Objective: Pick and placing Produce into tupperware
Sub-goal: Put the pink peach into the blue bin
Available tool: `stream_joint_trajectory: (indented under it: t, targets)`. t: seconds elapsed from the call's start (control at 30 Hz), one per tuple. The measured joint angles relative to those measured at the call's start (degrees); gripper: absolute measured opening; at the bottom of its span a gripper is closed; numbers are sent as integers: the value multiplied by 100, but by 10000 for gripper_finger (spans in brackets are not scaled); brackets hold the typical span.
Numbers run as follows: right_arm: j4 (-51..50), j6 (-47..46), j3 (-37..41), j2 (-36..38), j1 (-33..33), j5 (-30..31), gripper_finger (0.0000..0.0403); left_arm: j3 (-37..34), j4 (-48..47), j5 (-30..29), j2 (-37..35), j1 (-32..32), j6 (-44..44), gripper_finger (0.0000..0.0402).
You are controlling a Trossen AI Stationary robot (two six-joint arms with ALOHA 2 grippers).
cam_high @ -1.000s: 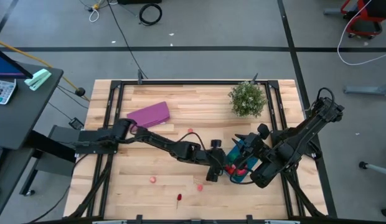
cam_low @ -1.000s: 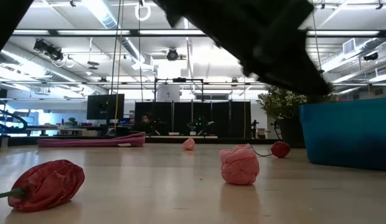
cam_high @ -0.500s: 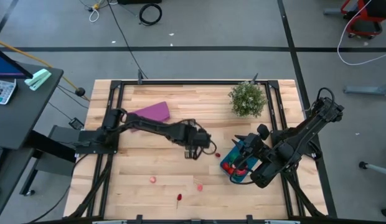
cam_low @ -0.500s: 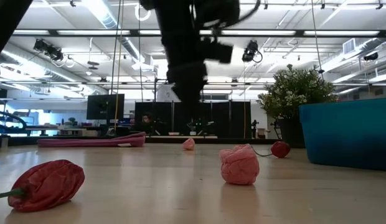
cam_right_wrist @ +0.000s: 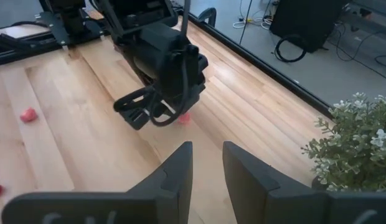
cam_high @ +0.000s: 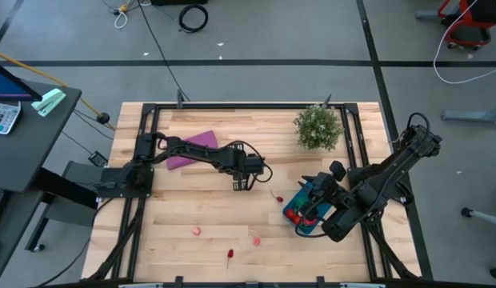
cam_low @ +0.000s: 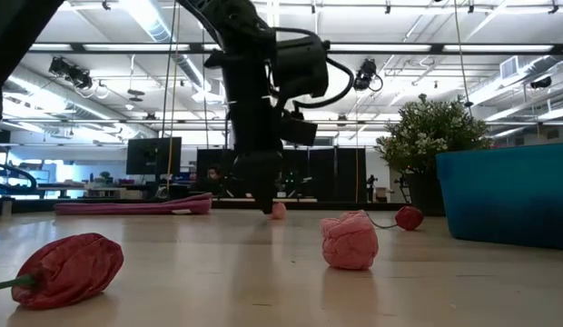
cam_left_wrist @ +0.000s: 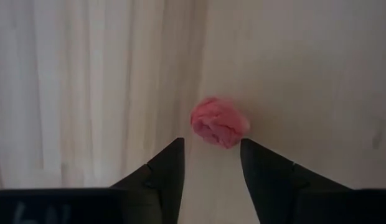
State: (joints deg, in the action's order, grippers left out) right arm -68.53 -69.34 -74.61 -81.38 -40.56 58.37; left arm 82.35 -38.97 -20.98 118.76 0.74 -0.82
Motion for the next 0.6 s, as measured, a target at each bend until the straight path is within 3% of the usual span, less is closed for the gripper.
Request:
stream_joint_trajectory:
  t: [0.6]
  targets:
    - [0,0,0,0,0,4,96,-67,540,3,4,90,53,128]
